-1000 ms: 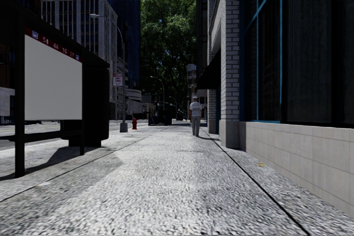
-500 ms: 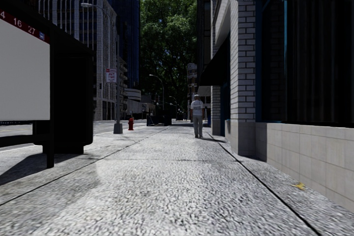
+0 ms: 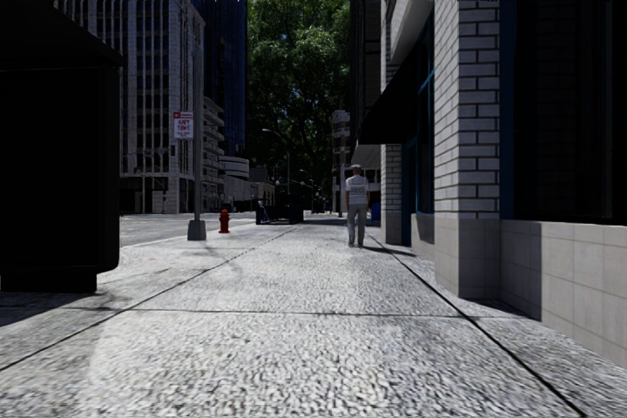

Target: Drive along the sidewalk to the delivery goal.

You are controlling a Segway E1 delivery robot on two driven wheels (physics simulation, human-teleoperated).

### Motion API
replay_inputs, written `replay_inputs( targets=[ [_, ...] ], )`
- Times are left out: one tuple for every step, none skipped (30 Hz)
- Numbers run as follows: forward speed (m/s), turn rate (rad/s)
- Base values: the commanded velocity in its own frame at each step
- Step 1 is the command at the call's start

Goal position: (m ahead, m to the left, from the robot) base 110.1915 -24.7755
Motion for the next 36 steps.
replay_inputs(
  targets=[
    [2.00, 0.00],
    [2.00, 0.00],
    [2.00, 0.00],
    [2.00, 0.00],
    [2.00, 0.00],
    [2.00, 0.00],
    [2.00, 0.00],
    [2.00, 0.00],
    [2.00, 0.00],
    [2.00, 0.00],
    [2.00, 0.00],
    [2.00, 0.00],
    [2.00, 0.00],
    [2.00, 0.00],
    [2.00, 0.00],
    [2.00, 0.00],
    [2.00, 0.00],
    [2.00, 0.00],
    [2.00, 0.00],
    [2.00, 0.00],
    [2.00, 0.00],
    [2.00, 0.00],
    [2.00, 0.00],
    [2.00, 0.00],
    [2.00, 0.00],
    [2.00, 0.00],
    [2.00, 0.00],
    [2.00, 0.00],
    [2.00, 0.00],
    [2.00, 0.00],
    [2.00, 0.00],
    [2.00, 0.00],
    [2.00, 0.00],
    [2.00, 0.00],
    [2.00, 0.00],
    [2.00, 0.00]
  ],
)
